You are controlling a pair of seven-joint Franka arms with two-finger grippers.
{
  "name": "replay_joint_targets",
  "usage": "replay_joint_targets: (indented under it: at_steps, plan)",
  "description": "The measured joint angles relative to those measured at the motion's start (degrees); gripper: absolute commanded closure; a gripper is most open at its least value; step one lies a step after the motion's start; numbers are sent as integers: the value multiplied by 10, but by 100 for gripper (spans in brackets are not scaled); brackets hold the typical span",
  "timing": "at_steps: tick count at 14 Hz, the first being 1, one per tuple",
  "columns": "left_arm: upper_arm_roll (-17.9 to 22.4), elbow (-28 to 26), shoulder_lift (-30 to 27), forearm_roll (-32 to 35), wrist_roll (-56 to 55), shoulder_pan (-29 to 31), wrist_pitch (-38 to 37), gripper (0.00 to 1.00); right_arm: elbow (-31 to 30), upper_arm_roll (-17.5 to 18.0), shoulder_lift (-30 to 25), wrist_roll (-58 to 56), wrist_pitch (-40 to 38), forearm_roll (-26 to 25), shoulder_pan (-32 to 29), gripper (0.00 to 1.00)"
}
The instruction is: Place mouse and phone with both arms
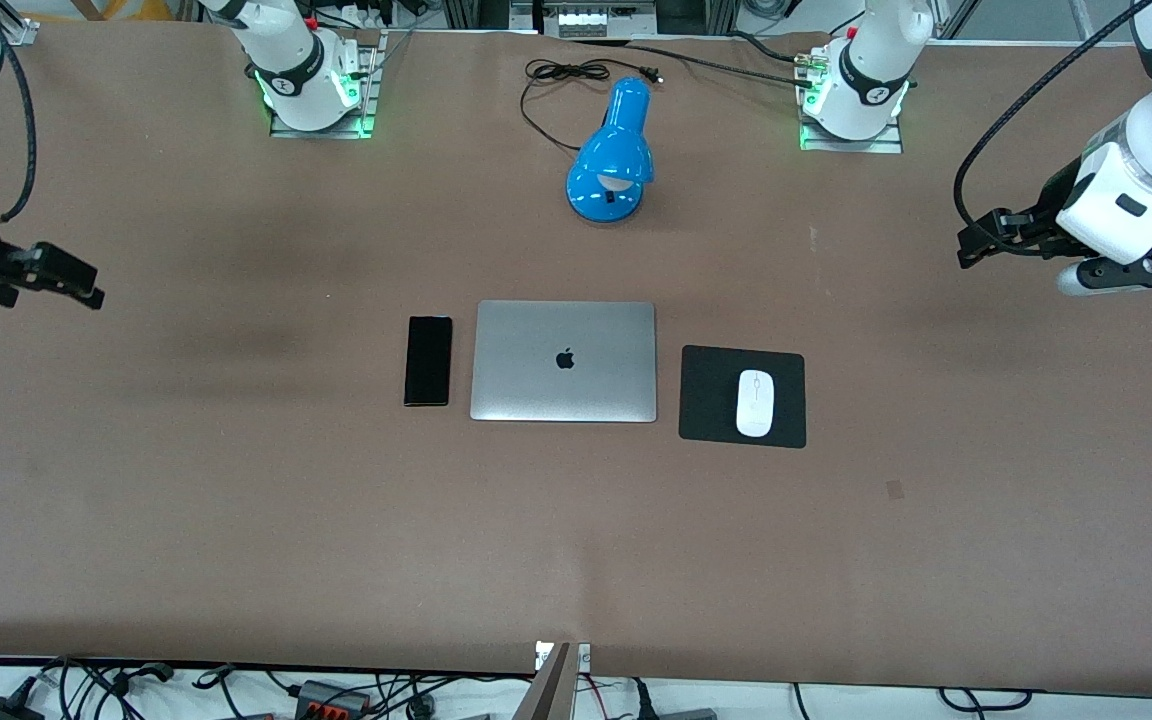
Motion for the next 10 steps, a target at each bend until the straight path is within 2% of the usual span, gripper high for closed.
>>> replay_joint_targets:
  at_steps: [3,10]
  plan:
    - [-3,6,0,2,0,0,0,0,-40,0,-36,0,4,0,0,0]
    - [-3,6,1,2,11,13,-2,0,-42,0,-38,-9,10,0,0,0]
